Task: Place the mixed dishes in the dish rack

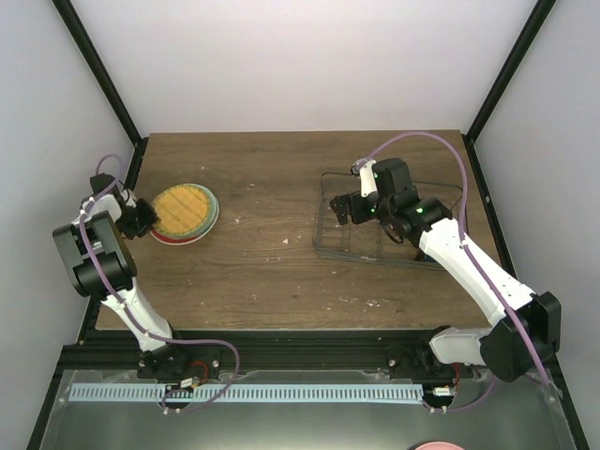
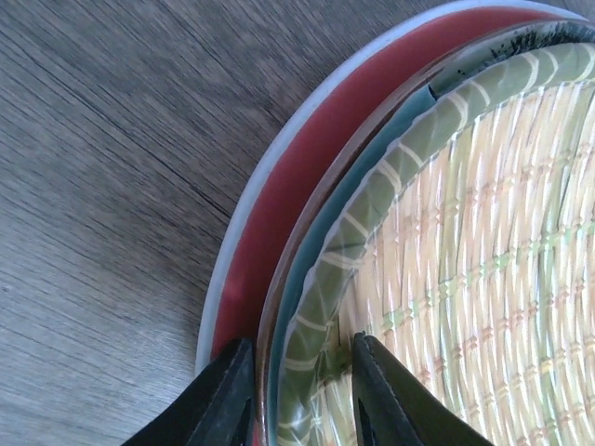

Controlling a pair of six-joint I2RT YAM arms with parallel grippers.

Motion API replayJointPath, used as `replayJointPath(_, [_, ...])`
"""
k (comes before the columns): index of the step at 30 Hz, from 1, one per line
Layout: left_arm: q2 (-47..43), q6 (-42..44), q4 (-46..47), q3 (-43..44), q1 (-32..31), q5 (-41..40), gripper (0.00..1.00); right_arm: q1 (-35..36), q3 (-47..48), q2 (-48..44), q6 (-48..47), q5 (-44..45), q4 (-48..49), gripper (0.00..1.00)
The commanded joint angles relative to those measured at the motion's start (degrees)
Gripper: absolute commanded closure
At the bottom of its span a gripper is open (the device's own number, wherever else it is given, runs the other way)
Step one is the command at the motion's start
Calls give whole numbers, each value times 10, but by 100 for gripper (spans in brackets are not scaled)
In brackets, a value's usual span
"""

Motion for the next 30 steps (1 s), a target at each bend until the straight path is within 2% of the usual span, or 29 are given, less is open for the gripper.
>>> replayJointPath(1, [11,3,19,-21,3,17,72,4,-7,-16,7,6,-7,0])
replayJointPath(17, [-18,32,-23,-24,21,10,99,4,-19,-19,14,8,-7,0])
replayJointPath(30, [-120,44,-76,-72,35,-1,100,4,-18,-2,20,-38,2,0])
